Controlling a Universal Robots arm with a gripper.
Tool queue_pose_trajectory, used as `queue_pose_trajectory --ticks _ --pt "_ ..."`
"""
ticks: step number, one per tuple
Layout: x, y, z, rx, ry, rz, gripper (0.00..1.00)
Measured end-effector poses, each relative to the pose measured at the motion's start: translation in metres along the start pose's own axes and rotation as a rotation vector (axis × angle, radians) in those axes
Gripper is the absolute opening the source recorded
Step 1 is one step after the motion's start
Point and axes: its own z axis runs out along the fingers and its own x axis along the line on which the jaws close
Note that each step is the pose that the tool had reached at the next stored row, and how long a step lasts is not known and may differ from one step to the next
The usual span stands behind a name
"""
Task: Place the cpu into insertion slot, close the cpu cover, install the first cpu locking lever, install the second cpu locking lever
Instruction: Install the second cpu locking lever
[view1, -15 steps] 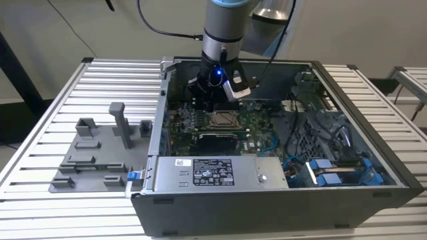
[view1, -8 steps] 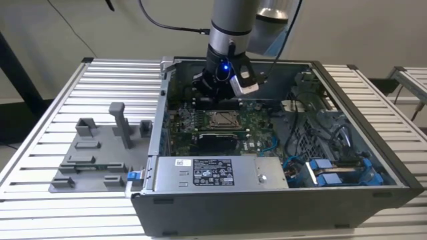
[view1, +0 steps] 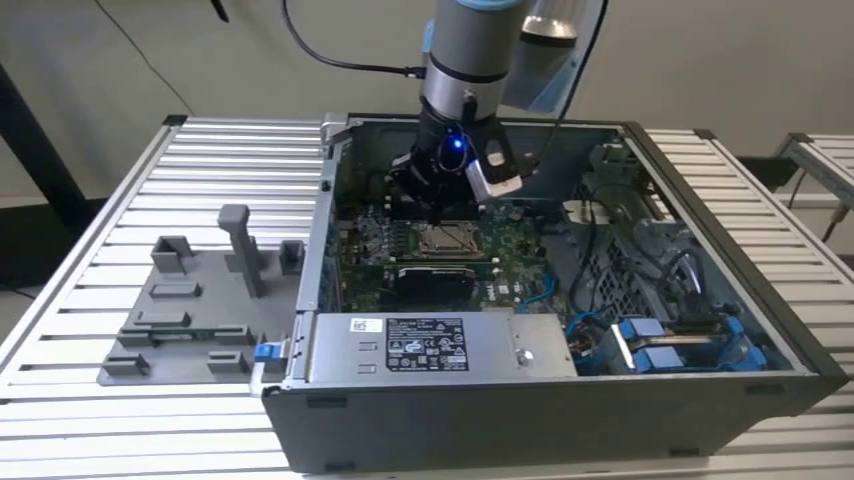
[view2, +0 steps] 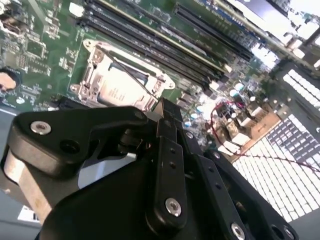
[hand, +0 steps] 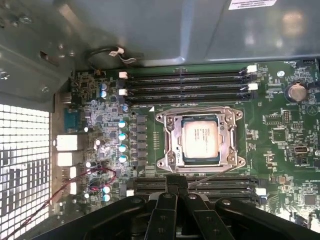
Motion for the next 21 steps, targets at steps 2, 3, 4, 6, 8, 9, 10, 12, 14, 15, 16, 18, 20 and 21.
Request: queue_pose_trajectory --ticks 2,3,4,6,8,9,10,12,14,15,16,18,20,21 --pt "-0.0003 -0.0003 0.0022 0.0 -0.0001 0.0 0.11" --pt "-0.0004 -0.0005 0.0041 0.0 0.0001 0.0 0.11" --pt "-0.0004 -0.0007 0.0056 0.0004 0.0003 0.001 0.11" --pt "-0.0006 -0.0011 0.0095 0.0001 -0.0001 0.001 0.11" --pt "-0.0003 -0.0015 0.0129 0.0006 0.0004 0.002 0.11" --pt "0.0002 -0.0018 0.0147 0.0003 0.0001 0.002 0.11" --pt "0.0012 -0.0021 0.0167 0.0 -0.0003 0.002 0.11" --pt "0.0039 -0.0026 0.0204 -0.0006 -0.0008 0.002 0.11" --pt "0.006 -0.0032 0.0241 -0.0005 -0.0007 0.003 0.11" --pt "0.0075 -0.0036 0.0261 -0.0007 -0.001 0.003 0.11" --pt "0.0093 -0.0039 0.0281 -0.0008 -0.0011 0.003 0.11" --pt "0.0128 -0.0046 0.0317 -0.0004 -0.0007 0.004 0.11" --pt "0.0155 -0.0053 0.0355 -0.0006 -0.0008 0.004 0.11" --pt "0.0167 -0.0056 0.0374 -0.0004 -0.0008 0.004 0.11"
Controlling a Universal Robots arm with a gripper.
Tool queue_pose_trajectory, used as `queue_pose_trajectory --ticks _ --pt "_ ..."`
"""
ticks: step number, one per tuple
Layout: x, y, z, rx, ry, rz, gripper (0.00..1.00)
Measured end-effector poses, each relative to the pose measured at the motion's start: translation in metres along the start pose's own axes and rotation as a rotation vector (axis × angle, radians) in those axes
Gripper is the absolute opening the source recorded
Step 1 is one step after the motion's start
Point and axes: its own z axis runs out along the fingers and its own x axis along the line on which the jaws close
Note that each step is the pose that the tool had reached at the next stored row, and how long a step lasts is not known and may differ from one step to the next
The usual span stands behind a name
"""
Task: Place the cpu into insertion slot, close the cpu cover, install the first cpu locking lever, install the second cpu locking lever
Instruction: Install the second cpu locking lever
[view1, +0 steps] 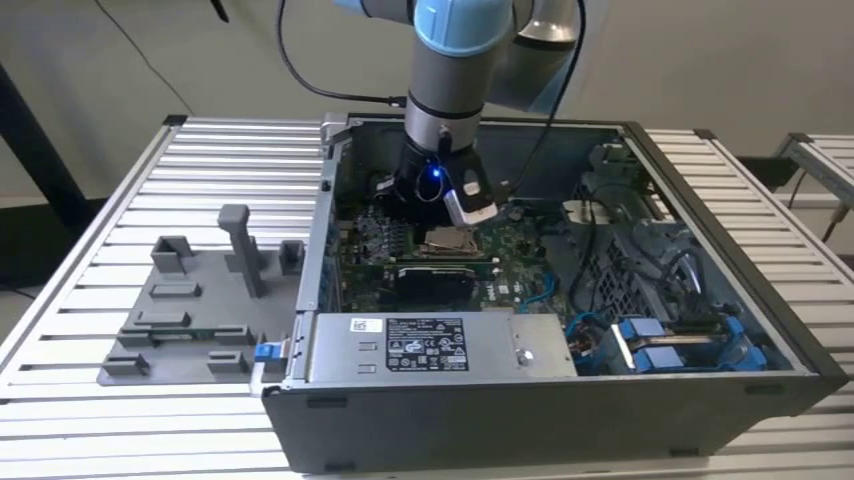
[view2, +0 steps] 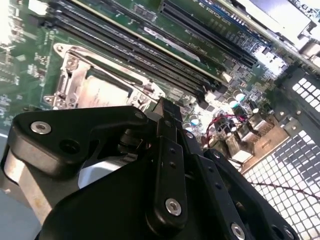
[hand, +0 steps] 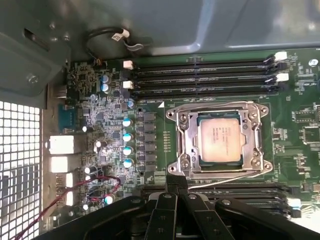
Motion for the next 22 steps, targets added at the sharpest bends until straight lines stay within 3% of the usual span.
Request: queue_pose_trajectory --ticks 11,22 --pt "0.0011 -0.0015 0.0167 0.0 0.0001 0.0 0.11" --pt "0.0038 0.0004 0.0272 0.0001 0.0001 0.0 0.11"
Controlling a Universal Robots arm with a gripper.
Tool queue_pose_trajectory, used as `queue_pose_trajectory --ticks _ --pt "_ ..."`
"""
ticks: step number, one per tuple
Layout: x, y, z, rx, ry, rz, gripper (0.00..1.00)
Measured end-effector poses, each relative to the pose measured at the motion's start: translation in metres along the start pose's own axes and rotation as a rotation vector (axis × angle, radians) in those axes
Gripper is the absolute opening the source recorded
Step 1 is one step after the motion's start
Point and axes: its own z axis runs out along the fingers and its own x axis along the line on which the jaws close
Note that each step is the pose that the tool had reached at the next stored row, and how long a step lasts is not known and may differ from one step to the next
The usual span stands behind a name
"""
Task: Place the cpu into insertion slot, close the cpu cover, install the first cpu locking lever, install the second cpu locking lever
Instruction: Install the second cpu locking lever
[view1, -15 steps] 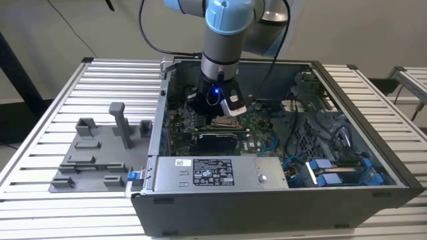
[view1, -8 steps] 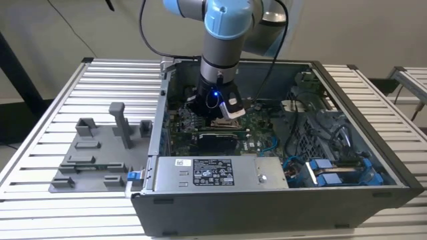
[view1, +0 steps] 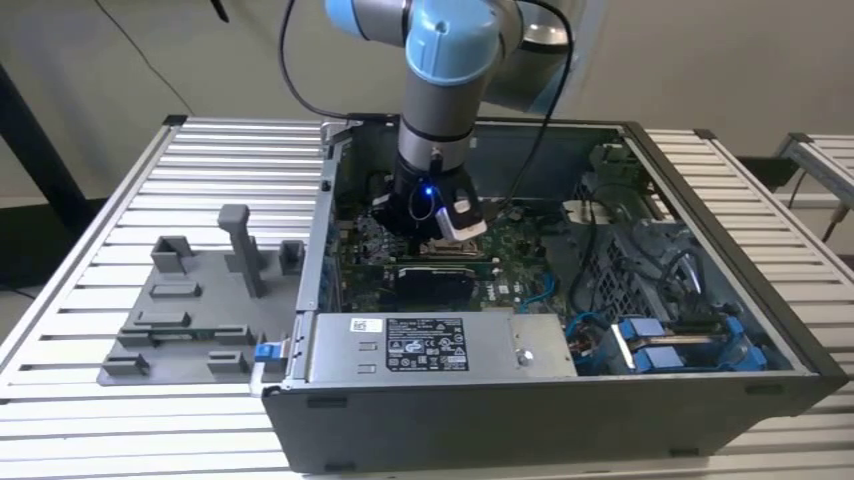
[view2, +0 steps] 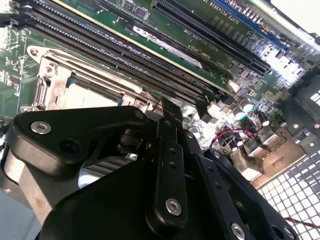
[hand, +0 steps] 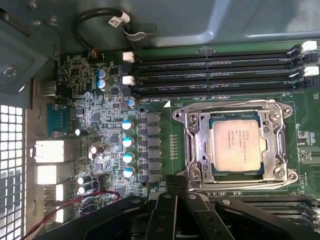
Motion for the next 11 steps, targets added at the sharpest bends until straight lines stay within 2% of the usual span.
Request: queue_pose_trajectory --ticks 8,11 --pt "0.0012 0.0006 0.0056 0.0 0.0 0.0 0.11" --pt "0.0013 0.0006 0.0059 0.0011 0.0006 0.0 0.11"
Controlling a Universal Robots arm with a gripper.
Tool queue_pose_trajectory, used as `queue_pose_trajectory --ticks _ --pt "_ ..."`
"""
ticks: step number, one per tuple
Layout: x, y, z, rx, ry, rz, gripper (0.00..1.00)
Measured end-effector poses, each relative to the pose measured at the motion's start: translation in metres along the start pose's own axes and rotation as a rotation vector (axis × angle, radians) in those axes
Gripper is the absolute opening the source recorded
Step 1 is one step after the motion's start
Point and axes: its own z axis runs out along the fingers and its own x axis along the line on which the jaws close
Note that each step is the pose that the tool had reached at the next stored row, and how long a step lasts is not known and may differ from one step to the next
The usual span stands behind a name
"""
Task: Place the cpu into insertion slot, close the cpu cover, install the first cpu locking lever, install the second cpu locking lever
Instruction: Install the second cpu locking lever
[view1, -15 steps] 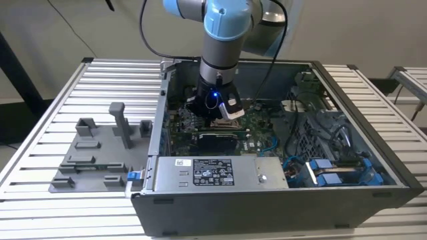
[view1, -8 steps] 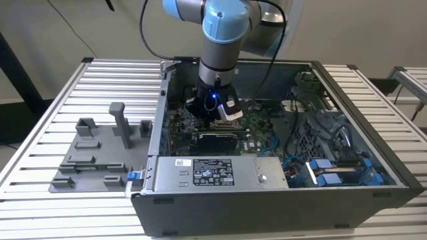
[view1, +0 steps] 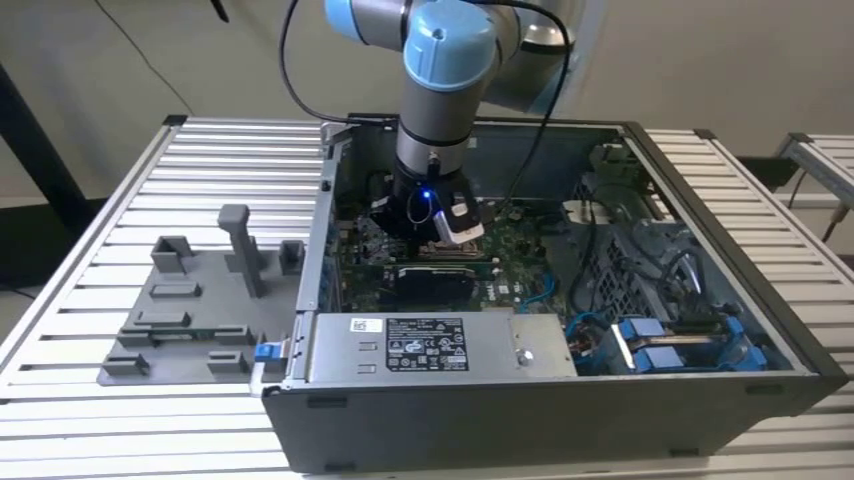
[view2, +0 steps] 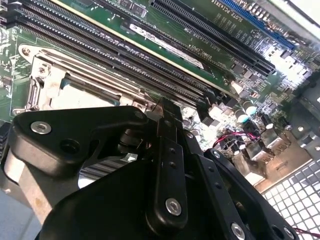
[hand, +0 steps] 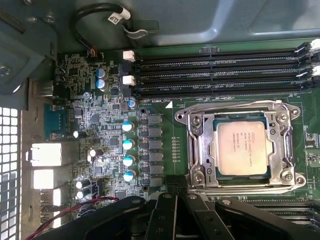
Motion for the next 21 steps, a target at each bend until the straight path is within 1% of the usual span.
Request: queue_pose_trajectory --ticks 3,6,7,9,10,11,12,14,16,21 --pt "0.0 -0.0004 0.0001 0.0041 0.003 0.001 0.11" --pt "-0.0002 -0.001 0.0003 0.0125 0.0063 0.002 0.11" --pt "-0.0003 -0.0015 0.0 0.014 0.0085 0.002 0.11" --pt "-0.0001 -0.0024 -0.0021 0.0168 0.0157 0.003 0.11" --pt "0.0004 -0.0031 -0.0047 0.0215 0.0198 0.004 0.11" --pt "0.0004 -0.0027 -0.0065 0.019 0.0216 0.004 0.11" --pt "0.0005 -0.0021 -0.0089 0.018 0.023 0.004 0.11" --pt "0.0008 -0.0013 -0.0152 0.0179 0.025 0.005 0.11" --pt "0.0013 -0.0001 -0.0235 0.018 0.0266 0.005 0.11" --pt "0.0028 0.0028 -0.046 0.0177 0.0266 0.005 0.11"
